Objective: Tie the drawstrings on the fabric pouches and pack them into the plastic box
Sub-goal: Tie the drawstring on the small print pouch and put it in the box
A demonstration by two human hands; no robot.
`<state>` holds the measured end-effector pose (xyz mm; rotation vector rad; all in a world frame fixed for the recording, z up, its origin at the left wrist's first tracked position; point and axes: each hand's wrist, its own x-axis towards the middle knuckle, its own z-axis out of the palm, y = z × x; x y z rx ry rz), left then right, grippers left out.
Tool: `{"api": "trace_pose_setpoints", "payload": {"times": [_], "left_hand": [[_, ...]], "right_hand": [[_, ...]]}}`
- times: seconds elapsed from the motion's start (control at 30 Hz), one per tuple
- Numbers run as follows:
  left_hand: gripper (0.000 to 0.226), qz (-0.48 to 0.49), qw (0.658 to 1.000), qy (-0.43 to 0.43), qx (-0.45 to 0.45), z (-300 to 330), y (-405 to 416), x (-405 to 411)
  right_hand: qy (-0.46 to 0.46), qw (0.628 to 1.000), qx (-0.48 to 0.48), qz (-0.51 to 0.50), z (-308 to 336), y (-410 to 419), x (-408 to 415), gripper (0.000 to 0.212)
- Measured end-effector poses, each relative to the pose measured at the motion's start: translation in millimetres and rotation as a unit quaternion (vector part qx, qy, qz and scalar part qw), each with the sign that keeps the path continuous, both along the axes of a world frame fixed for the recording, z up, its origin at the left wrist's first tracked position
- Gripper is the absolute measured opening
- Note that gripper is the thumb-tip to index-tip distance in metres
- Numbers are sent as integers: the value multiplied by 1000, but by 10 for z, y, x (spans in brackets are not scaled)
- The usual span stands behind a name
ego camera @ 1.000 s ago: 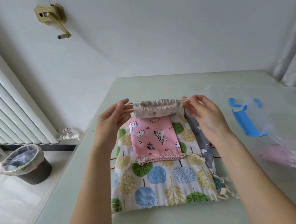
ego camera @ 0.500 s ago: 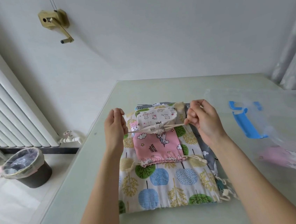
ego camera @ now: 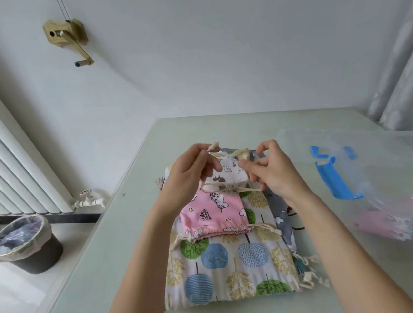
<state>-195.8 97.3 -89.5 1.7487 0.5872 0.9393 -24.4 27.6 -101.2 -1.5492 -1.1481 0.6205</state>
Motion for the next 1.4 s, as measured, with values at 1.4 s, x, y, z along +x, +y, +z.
{"api": "trace_pose_setpoints", "payload": {"times": [1.4], "left_hand": [[12, -8, 964, 174, 203, -60, 2, -23]], "right_hand": [[-35, 985, 66, 154, 240, -135, -90, 9]]}}
